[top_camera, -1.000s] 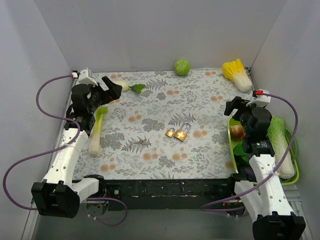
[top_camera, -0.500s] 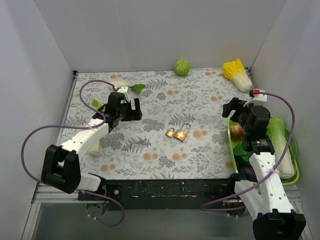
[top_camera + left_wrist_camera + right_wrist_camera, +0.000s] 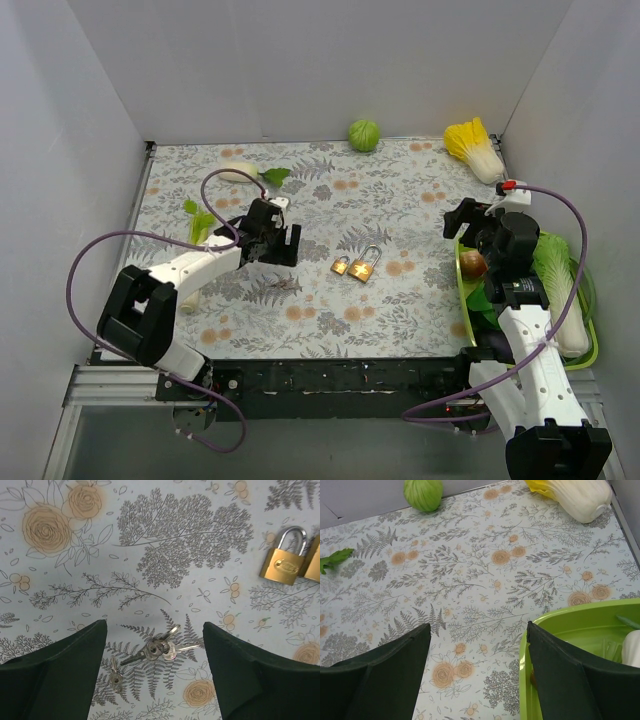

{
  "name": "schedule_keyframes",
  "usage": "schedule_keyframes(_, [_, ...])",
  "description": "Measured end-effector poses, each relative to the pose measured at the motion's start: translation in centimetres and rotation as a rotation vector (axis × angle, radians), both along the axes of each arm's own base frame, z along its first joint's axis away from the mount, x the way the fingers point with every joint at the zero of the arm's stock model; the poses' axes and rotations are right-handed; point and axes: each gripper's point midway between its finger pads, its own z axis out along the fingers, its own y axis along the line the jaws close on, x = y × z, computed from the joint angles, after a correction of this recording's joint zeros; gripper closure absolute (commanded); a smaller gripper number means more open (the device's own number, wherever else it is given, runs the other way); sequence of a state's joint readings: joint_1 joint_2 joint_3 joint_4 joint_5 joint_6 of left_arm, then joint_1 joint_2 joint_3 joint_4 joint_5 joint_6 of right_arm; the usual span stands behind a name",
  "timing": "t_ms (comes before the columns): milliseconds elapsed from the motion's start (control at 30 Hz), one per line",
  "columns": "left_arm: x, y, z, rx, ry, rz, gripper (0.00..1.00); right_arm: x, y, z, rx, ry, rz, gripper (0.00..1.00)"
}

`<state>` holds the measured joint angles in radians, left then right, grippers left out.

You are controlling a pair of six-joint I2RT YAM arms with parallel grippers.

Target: Unlock with the key

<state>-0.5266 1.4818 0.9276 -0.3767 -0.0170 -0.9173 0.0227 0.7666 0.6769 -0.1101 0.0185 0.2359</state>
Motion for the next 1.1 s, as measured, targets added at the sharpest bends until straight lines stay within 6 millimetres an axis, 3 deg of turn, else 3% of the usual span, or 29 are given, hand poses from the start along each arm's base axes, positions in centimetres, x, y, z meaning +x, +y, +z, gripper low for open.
schedule_keyframes(200, [-1.5,0.7,-3.1,0.048,0.124,0.025,0.37,0.0,0.4,-0.1,0.006,0.002,0.019,0.17])
schedule_keyframes(767, [-3.2,0.0,-4.1,0.052,0.189,0.040,0.46,0.0,0.8,-0.6,0.016,0.020,0.042,0.17])
schedule_keyframes(933, [-3.4,-0.2,-4.3,0.054,0.195,0.035,0.55,0.1,0.8,-1.1,0.016,0.035,0.042,0.17])
schedule_keyframes(1100, [-3.8,0.0,-5.0,0.067,0.216,0.043,0.55,0.2,0.8,-1.3,0.017,0.043,0.042,0.17])
